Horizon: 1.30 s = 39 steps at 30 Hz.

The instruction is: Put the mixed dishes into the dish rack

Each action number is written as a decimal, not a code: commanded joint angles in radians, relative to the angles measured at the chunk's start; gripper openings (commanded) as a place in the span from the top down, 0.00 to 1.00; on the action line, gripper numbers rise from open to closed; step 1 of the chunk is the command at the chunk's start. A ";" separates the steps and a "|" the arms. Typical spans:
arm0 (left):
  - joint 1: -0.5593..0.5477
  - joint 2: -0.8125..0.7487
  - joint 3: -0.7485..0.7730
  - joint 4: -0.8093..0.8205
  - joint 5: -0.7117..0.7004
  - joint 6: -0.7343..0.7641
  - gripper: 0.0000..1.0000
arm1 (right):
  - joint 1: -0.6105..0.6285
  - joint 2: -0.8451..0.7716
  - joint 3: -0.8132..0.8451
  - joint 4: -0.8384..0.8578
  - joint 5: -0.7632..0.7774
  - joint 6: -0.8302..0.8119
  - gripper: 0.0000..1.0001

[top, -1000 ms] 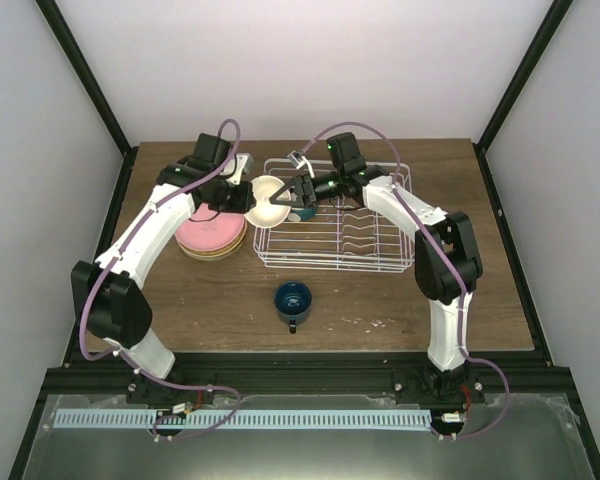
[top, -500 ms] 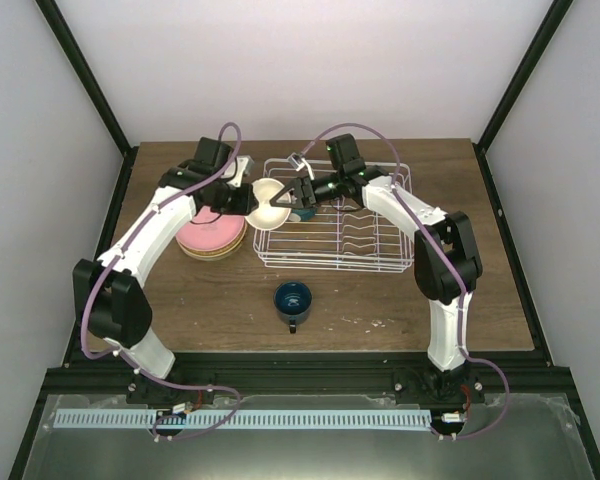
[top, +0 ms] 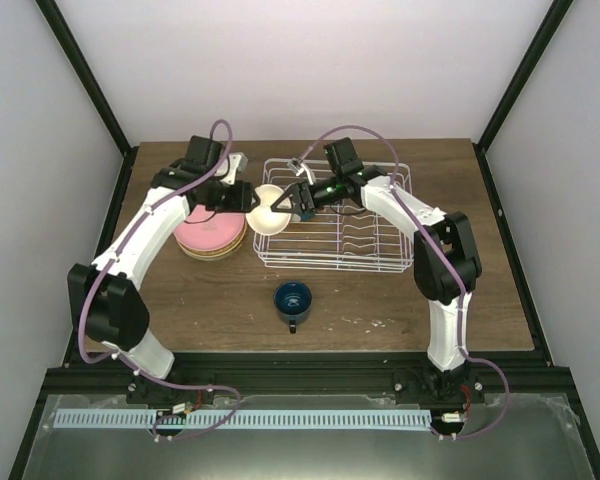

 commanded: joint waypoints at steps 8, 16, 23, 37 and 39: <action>0.089 -0.157 0.076 -0.114 0.113 0.048 0.37 | 0.006 -0.061 0.192 -0.234 0.218 -0.114 0.64; 0.119 -0.190 0.135 -0.189 -0.020 0.076 0.37 | 0.013 -0.047 0.384 -0.478 0.557 -0.098 0.63; 0.119 -0.179 0.111 -0.184 -0.051 0.089 0.37 | 0.097 -0.065 0.402 -0.609 0.958 -0.081 0.63; 0.118 -0.247 0.001 -0.135 -0.069 0.090 0.37 | 0.296 0.052 0.500 -0.781 1.511 -0.005 0.63; 0.120 -0.266 -0.016 -0.131 -0.079 0.092 0.37 | 0.313 0.086 0.521 -0.802 1.563 0.002 0.63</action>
